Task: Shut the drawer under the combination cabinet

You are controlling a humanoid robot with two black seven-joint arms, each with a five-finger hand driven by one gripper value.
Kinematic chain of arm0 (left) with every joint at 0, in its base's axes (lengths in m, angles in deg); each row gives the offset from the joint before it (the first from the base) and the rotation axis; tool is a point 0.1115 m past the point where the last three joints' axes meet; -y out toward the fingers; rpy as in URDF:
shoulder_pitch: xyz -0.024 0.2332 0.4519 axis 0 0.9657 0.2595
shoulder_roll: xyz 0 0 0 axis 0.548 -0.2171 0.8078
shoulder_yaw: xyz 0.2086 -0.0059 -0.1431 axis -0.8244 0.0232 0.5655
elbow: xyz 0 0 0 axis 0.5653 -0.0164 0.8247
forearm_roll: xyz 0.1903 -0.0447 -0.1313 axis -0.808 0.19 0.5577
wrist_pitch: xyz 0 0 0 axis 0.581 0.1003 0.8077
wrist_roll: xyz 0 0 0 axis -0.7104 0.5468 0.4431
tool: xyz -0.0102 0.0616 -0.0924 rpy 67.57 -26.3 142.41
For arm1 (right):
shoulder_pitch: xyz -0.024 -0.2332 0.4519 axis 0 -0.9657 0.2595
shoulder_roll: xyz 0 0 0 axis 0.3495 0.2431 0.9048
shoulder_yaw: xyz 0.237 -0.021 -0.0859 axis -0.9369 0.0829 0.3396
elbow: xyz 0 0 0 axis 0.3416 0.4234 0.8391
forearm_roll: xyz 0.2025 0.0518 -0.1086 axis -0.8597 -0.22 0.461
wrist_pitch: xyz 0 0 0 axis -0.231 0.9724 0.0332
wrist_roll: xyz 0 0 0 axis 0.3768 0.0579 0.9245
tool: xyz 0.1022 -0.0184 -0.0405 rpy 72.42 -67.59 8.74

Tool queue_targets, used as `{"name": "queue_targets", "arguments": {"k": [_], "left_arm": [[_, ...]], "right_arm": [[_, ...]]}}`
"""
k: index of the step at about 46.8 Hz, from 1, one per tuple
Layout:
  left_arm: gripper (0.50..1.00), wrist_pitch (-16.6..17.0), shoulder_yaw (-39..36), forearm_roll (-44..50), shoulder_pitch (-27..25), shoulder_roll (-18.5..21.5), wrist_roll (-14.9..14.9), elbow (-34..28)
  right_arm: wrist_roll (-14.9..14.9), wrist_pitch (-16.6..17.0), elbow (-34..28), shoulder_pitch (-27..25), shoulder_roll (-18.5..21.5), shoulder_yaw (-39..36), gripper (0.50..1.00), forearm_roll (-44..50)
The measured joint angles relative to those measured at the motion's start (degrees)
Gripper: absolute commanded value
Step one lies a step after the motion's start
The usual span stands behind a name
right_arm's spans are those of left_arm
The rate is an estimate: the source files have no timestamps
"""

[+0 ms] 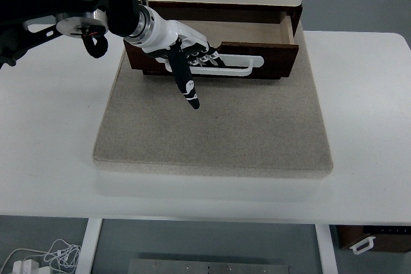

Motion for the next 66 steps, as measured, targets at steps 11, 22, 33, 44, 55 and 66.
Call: {"name": "queue_targets", "arguments": {"k": [11, 22, 33, 44, 55, 66], "left_arm": [[1.0, 0.0, -0.4, -1.09, 0.01, -0.86, 0.0, 1.7], [1.0, 0.08, -0.47, -2.04, 0.08, -1.86, 0.0, 3.66], [1.0, 0.31, -0.46, -2.87, 0.23, -1.86, 0.0, 4.31], [1.0, 0.31, -0.37, -3.11, 0.33, -1.95, 0.0, 6.34], [1.0, 0.11, -0.31, -3.44, 0.41, -3.16, -0.01, 9.1], [1.0, 0.09, -0.31, -3.68, 0.42, -4.44, 0.0, 12.24]], "right_arm": [[0.01, 0.0, 0.0, 0.02, 0.0, 0.01, 0.952, 0.0], [0.01, 0.0, 0.0, -0.01, 0.0, 0.01, 0.952, 0.0], [0.0, 0.0, 0.0, 0.01, 0.0, 0.03, 0.952, 0.0], [0.01, 0.0, 0.0, -0.01, 0.0, 0.02, 0.952, 0.0], [0.0, 0.0, 0.0, 0.02, 0.0, 0.02, 0.952, 0.0], [0.0, 0.0, 0.0, 0.01, 0.0, 0.0, 0.952, 0.0]]}}
